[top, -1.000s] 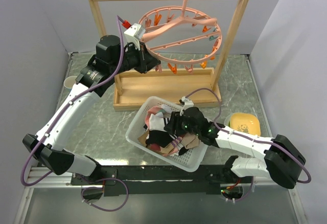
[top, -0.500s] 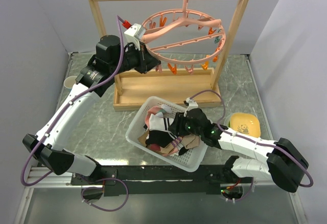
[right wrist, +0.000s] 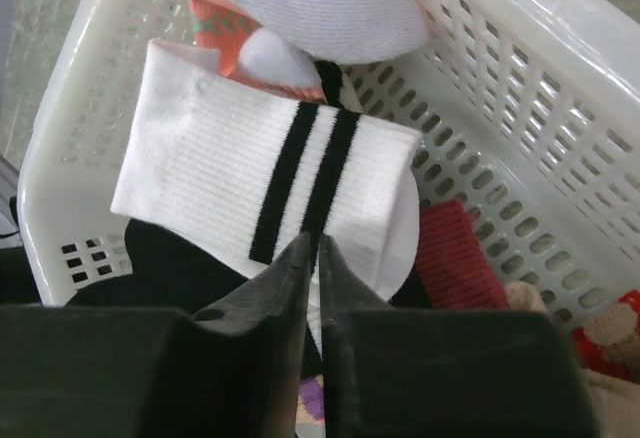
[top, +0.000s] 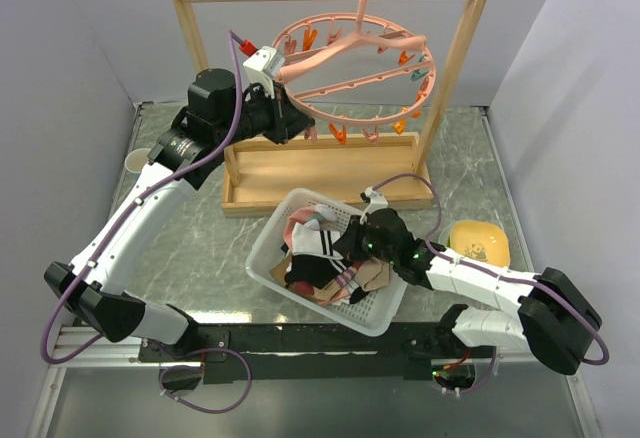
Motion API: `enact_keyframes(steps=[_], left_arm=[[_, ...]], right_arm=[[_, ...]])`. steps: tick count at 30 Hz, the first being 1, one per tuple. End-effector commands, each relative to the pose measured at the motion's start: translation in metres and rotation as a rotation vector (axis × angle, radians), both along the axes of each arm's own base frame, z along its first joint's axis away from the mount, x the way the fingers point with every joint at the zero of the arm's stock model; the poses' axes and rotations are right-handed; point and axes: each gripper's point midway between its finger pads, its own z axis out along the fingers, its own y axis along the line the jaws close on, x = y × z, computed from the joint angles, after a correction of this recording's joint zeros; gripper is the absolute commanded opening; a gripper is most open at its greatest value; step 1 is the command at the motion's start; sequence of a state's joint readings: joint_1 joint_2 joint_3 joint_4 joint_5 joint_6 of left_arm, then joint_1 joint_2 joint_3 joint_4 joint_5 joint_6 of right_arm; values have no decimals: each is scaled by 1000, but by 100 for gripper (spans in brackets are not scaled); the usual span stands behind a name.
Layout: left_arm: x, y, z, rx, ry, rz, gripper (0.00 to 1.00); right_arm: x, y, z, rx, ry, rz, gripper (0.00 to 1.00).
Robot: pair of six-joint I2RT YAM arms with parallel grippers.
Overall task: Clip the socks to the hanger
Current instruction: Adjust the sock in the bin.
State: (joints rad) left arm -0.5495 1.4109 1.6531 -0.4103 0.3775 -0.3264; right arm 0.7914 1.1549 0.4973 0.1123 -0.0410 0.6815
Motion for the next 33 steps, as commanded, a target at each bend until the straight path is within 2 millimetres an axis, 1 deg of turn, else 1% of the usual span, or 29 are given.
enact_keyframes(steps=[1, 3, 6, 7, 8, 10, 11, 12, 13, 19, 24, 26, 28, 30, 32, 33], left_arm=[[-11, 1, 16, -17, -43, -27, 2], [-11, 2, 17, -18, -45, -25, 2], [-11, 1, 17, -19, -43, -27, 2], [-12, 1, 17, -20, -44, -28, 2], [-12, 1, 17, -20, -44, -30, 2], [-12, 2, 18, -21, -46, -28, 2], [-13, 1, 18, -22, -45, -31, 2], [-13, 2, 18, -21, -44, -28, 1], [-13, 2, 18, -21, -44, -30, 2], [-14, 3, 18, -22, -45, -28, 2], [-15, 2, 19, -24, -48, -31, 1], [-15, 3, 20, -24, -50, -30, 1], [-15, 2, 21, -26, -50, -33, 1], [-15, 3, 20, -25, -49, -31, 1], [-16, 3, 21, -27, -50, -32, 1], [-16, 3, 21, -26, -50, -31, 1]], right_arm=[[8, 8, 18, 54, -45, 1, 6], [10, 5, 22, 40, -62, -3, 0], [13, -1, 31, 16, -91, -19, 0], [14, -7, 26, -20, -75, -47, 8], [14, -9, 24, -32, -72, -50, 29], [13, -16, 12, -62, -51, -75, 43], [13, -17, 11, -55, -49, -82, 48], [13, -18, 10, -49, -51, -89, 49], [11, -19, 5, -48, -47, -86, 49], [14, -9, 8, -16, -64, -64, 48], [16, 0, 6, 14, -59, -45, 40], [17, 1, 2, 14, -46, -49, 38], [17, 2, 0, 10, -41, -48, 37], [17, 1, -3, 8, -37, -50, 33], [16, 1, 0, 16, -48, -47, 23], [16, 0, 1, 18, -52, -48, 15]])
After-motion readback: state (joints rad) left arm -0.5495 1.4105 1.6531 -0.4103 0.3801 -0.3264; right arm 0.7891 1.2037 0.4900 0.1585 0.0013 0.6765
